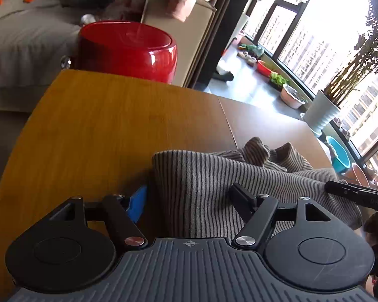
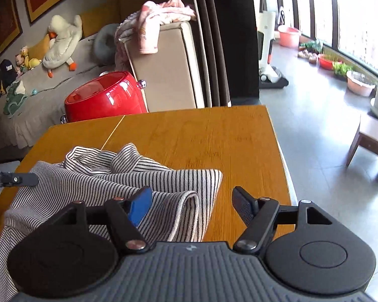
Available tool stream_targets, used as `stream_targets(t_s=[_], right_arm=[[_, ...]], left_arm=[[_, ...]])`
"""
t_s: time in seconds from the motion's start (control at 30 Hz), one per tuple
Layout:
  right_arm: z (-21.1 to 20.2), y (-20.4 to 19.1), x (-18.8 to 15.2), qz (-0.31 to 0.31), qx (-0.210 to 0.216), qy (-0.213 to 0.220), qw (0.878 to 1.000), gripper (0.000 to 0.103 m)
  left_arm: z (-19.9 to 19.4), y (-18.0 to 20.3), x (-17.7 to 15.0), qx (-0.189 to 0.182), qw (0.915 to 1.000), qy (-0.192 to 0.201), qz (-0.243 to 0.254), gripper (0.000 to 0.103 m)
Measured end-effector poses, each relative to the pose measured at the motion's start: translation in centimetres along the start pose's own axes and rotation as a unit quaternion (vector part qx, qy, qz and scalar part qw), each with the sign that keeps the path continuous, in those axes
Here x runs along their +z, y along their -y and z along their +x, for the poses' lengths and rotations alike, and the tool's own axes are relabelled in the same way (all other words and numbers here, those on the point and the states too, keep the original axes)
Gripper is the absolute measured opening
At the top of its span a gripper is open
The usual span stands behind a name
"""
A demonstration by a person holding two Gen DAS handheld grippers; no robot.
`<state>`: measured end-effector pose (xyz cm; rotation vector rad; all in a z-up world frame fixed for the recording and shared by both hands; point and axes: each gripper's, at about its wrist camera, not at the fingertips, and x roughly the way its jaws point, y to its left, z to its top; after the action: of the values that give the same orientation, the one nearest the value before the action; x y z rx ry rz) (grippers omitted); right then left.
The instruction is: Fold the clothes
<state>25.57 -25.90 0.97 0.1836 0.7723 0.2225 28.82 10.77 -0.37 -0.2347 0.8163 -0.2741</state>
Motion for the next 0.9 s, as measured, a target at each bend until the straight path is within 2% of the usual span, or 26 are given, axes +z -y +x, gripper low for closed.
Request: stream_targets(t_s=[0.13,0.2,0.23,0.27,0.3,0.37,0.4,0.47,0.57,0.67,0.8,0.9], right_arm=[[1.1,-0.2,0.0,-0.003,0.035,0.004,0.999,0.074],[1.4,-0.7,0.1,-0.013,0.045,0.002,0.999,0.071],[1.6,-1.0,0.2,-0.021,0.045,0.001,0.999,0.063],[1.8,-1.3,0.3,-0.028,0.045,0.001,0.999,0.048],[2.2,-1.4,0.5,-0.032,0.046,0.002,0.998,0.037],[3.0,-1.6,1.2,-0.038,0.05,0.003,0.998,0.029],[3.3,-1.7,1.9,-0.04,0.047,0.007,0.998,0.025],[3.4,-1.9,3.4,-0.041,0.041,0.021,0.998,0.022],[-0.9,-3.0,4.0,-0.077,0.059,0.073,0.993,0.021],[-6.5,-4.4,2.9,-0.131,0.071,0.123,0.981,0.021],[-13.7,-5.9,-2.0,-0.195,0.07,0.141,0.968,0.021],[-17.1,-7.2,-7.3,-0.248,0.059,0.123,0.959,0.021]], left_arm=[[0.9,0.5,0.2,-0.015,0.9998,0.003,0.014,0.081],[1.2,1.2,0.0,-0.012,0.9992,0.007,0.038,0.07],[1.4,1.4,0.1,-0.012,0.9987,0.009,0.048,0.06],[1.7,1.6,0.2,-0.012,0.9983,0.012,0.055,0.049],[2.1,1.7,0.6,-0.012,0.9982,0.014,0.058,0.044],[3.0,1.9,1.8,-0.007,0.998,0.021,0.059,0.032],[2.8,2.1,2.4,-0.004,0.9976,0.031,0.062,0.029],[1.1,2.8,3.4,-0.009,0.9956,0.062,0.069,0.024],[-4.2,4.6,3.0,-0.035,0.9857,0.119,0.115,0.023],[-9.9,5.9,0.4,-0.045,0.9761,0.148,0.153,0.023],[-14.9,6.0,-4.7,-0.042,0.9746,0.135,0.174,0.022],[-16.9,5.9,-9.0,-0.037,0.9753,0.098,0.195,0.024]])
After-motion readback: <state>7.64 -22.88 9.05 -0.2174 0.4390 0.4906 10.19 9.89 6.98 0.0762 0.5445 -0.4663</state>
